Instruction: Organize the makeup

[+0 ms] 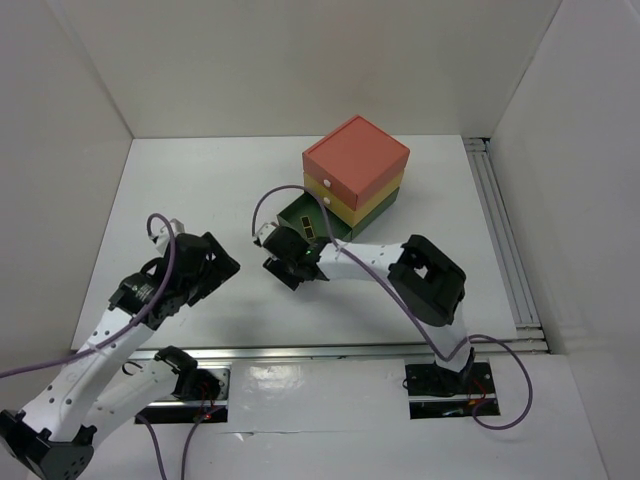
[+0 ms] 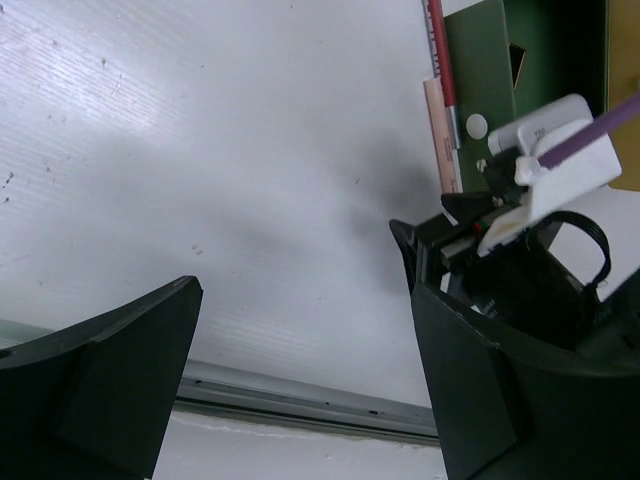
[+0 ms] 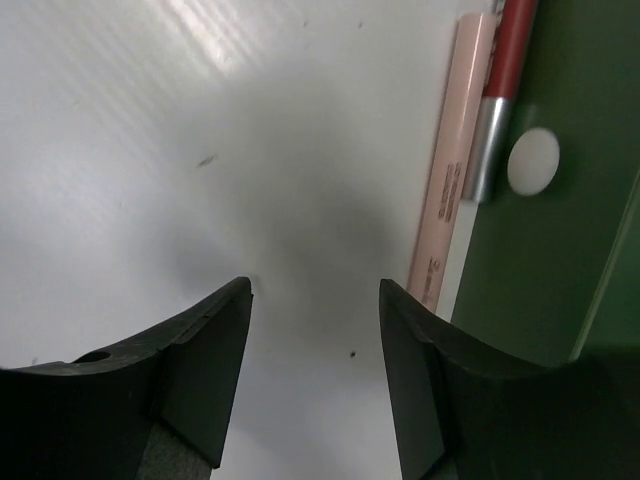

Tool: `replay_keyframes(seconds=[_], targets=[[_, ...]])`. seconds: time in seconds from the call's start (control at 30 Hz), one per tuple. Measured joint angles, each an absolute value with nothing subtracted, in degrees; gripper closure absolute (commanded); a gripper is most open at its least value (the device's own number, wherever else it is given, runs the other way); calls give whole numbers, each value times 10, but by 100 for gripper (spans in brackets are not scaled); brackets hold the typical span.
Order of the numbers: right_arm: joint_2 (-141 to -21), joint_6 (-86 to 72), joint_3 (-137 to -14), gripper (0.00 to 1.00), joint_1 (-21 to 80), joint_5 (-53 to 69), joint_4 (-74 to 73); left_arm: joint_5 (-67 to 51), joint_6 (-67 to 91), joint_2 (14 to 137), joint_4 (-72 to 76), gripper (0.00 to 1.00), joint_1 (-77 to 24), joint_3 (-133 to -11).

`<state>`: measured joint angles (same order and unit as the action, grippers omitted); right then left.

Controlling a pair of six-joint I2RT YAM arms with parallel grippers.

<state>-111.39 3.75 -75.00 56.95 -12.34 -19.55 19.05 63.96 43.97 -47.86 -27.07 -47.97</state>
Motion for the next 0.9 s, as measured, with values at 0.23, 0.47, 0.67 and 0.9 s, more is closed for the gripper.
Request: replay_keyframes(seconds=[0.23,0.47,0.67,0.9], targets=[[-1175,34,-808,39,575,-206,-190,190,648,442,-500,0,-271,-480],[-1180,32,-810,38,575,-252,-191,190,647,457,-502,0,-271,-480],[-1183,26,-809,40,562,-235,-185,190,647,467,-502,0,-271,-480],[-1171,20,-786,42,534,-175,-145,190,645,467,-504,0,-271,-492]])
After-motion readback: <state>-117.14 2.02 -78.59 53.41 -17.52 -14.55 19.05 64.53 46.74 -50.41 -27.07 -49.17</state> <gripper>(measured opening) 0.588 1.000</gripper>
